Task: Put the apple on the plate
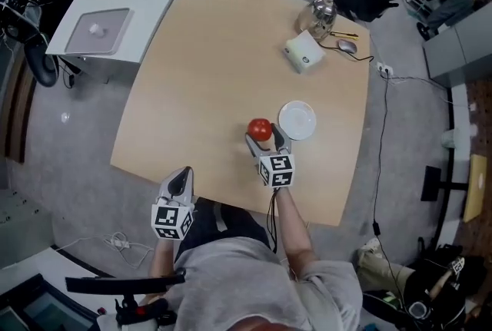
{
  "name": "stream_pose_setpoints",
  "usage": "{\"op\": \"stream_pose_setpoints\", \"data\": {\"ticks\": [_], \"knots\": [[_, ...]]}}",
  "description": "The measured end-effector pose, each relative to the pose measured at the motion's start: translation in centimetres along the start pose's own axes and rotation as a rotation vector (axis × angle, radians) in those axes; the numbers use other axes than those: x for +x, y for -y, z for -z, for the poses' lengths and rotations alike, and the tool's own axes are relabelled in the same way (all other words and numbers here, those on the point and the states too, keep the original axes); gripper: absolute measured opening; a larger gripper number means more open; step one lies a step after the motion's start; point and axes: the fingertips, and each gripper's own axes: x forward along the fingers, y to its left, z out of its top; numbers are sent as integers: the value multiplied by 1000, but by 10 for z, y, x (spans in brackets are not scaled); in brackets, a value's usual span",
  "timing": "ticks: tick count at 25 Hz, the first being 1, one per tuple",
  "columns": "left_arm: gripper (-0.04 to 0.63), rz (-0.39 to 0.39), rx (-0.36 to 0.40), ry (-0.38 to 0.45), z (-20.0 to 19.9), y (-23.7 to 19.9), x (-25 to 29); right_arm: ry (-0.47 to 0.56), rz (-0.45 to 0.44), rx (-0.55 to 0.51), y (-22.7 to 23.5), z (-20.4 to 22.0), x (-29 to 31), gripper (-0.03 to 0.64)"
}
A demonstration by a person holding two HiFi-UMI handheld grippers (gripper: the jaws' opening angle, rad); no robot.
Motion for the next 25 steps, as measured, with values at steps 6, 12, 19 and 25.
{"op": "stream_pose_setpoints", "data": {"ticks": [6, 12, 19, 25], "knots": [[20, 68, 32, -4, -3, 18, 18, 28, 79, 34, 32, 1, -24, 374], [20, 131, 60, -17, -6, 29, 36, 44, 157, 60, 58, 2, -41, 374], [20, 232, 107, -38, -17, 51, 72, 50, 245, 101, 92, 8, -57, 374], [20, 292, 128, -82, -14, 63, 101, 31, 306, 141, 121, 24, -61, 374]]}}
